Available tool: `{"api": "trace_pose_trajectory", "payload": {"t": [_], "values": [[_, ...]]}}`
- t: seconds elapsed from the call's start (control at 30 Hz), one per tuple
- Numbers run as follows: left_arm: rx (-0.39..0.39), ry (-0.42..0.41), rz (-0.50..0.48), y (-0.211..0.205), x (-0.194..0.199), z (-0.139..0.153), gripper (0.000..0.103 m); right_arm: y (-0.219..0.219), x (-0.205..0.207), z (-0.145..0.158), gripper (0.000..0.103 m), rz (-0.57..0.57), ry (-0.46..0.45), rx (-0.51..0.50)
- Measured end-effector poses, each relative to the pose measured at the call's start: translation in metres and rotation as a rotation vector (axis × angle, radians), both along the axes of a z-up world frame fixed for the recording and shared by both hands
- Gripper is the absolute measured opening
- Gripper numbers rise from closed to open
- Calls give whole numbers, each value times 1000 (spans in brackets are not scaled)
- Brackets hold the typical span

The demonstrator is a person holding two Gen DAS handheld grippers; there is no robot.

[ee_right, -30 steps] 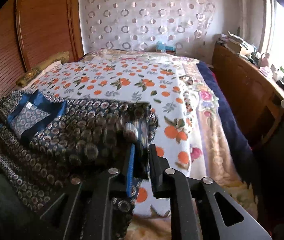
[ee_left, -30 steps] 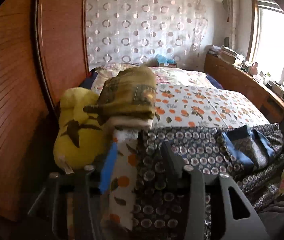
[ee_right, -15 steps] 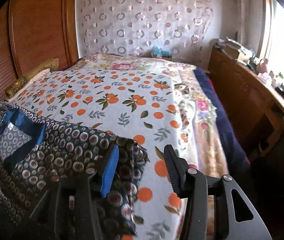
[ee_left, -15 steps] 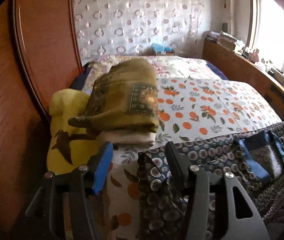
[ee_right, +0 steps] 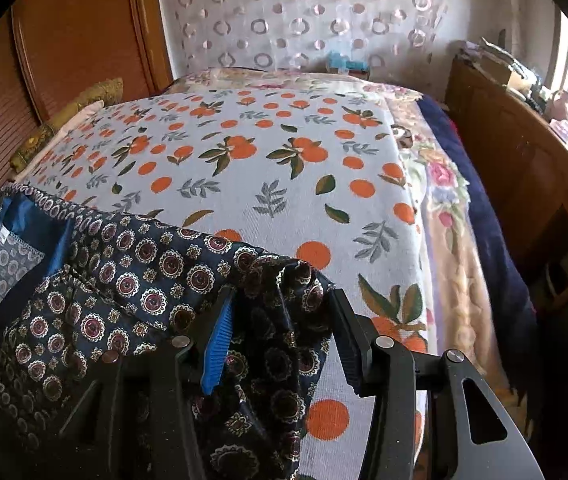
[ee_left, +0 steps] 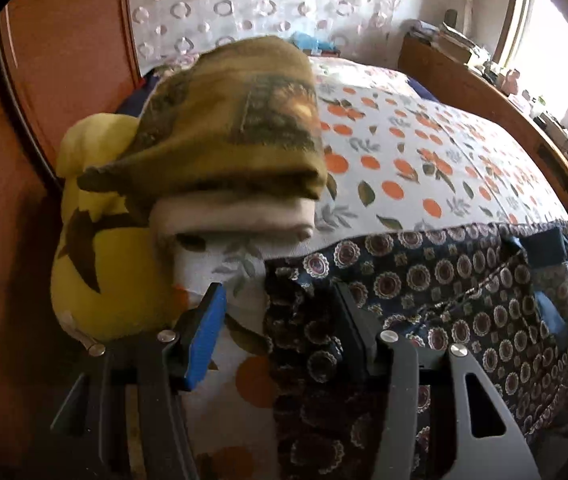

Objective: Fold small clothes

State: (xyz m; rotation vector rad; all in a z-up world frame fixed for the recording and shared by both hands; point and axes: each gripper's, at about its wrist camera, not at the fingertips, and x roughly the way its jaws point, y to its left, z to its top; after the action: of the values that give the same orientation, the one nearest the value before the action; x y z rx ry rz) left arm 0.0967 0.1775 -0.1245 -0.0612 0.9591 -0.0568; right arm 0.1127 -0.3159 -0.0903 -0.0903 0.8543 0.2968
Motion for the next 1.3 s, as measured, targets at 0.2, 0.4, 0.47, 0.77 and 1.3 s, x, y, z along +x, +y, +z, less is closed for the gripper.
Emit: {"api": "trace_pose_trajectory", "payload": {"t": [0.2,0.4,0.47,0.77,1.3], "values": [[1,-10,-13,-7,-1,-1,55,-1,14,2,49,22,22,-21],[-19,-62,-69,-21,-12,7,12,-1,12,-1,49,31,21,11],[-10,-73,-70,-25,-18,8,9,1,9,-1,40,48,17,8],[-32,-153,-53,-30,-36,30,5,12,-12,5,4,100,-46,-20],[-42,-625,-54,-39,-84,201,4,-6,-96,198,3,54,-560,103]]}}
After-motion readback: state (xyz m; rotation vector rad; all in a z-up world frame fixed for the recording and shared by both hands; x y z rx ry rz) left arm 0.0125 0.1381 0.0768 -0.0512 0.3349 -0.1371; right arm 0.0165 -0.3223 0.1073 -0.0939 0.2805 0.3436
